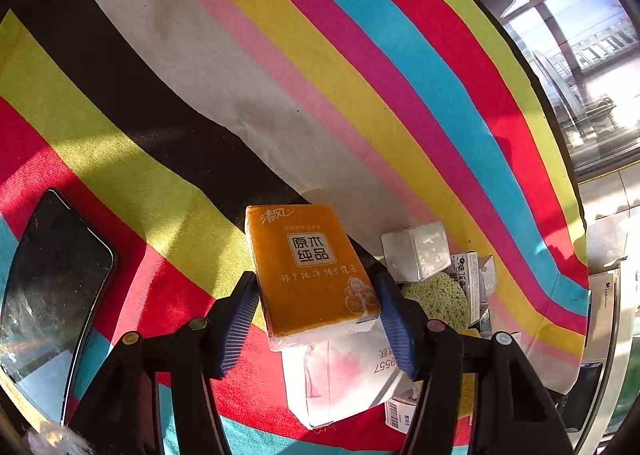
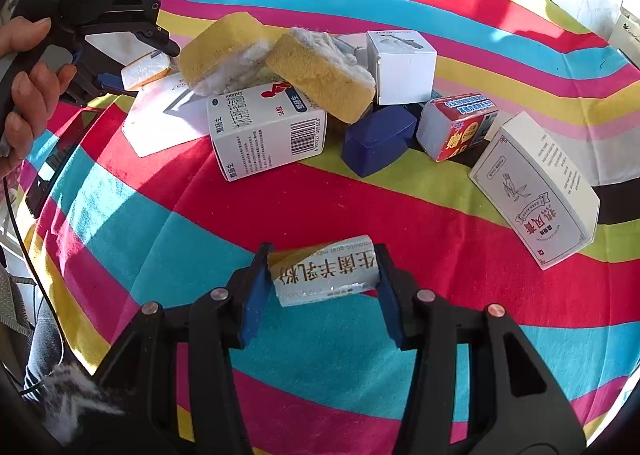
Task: Organize objects
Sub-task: 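Grasp the orange tissue pack with the left tool, then carry both items to the storage box while the right tool releases the soap bar inside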
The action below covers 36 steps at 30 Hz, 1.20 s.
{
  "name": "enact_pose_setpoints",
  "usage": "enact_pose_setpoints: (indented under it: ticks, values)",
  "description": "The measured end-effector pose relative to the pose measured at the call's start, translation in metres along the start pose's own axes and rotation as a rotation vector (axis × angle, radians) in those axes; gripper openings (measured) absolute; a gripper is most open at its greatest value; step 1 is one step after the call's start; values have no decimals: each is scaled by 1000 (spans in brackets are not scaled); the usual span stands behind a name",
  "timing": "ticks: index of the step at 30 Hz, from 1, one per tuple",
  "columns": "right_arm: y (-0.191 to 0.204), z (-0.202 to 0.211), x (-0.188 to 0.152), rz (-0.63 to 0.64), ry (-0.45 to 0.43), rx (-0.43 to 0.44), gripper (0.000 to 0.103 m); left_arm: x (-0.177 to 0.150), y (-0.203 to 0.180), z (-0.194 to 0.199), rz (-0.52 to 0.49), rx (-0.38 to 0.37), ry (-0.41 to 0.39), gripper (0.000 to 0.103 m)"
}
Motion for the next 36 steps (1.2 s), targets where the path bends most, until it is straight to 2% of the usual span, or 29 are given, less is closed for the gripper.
enact_pose_setpoints:
  ticks: [5, 7, 14, 23, 27, 29, 33, 36]
  values:
    - [1, 13, -8, -34, -13, 2, 53, -18, 10, 28, -21, -78, -49, 56]
    - [2, 19, -13, -51, -14, 0, 53, -14, 12, 35, -41, -107, -63, 56]
    - [-7, 27, -25, -108, 0, -8, 53, -55, 19, 63, -149, -180, -90, 56]
    - [-19, 49, -52, -161, 27, -48, 53, -122, -4, 83, -321, -282, -25, 55]
    - [-26, 66, -66, -195, 29, -74, 53, -145, -11, 91, -380, -314, -12, 43]
    - [-28, 74, -73, -203, 29, -88, 53, -158, -15, 89, -409, -324, 7, 43]
    - [-35, 87, -85, -226, 34, -109, 53, -178, -15, 77, -430, -322, 55, 43]
    - [-40, 94, -94, -250, 38, -121, 53, -178, -3, 73, -410, -314, 52, 45]
Point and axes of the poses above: each gripper's, at about its wrist camera, not at the fingertips, and z roughly against the way its jaws point, y to its left, x to its top, the point moved 6 cm from there along -z, roughly the way its jaws point, and after that the axes turned 10 degrees about z, right-handed, at the moved point
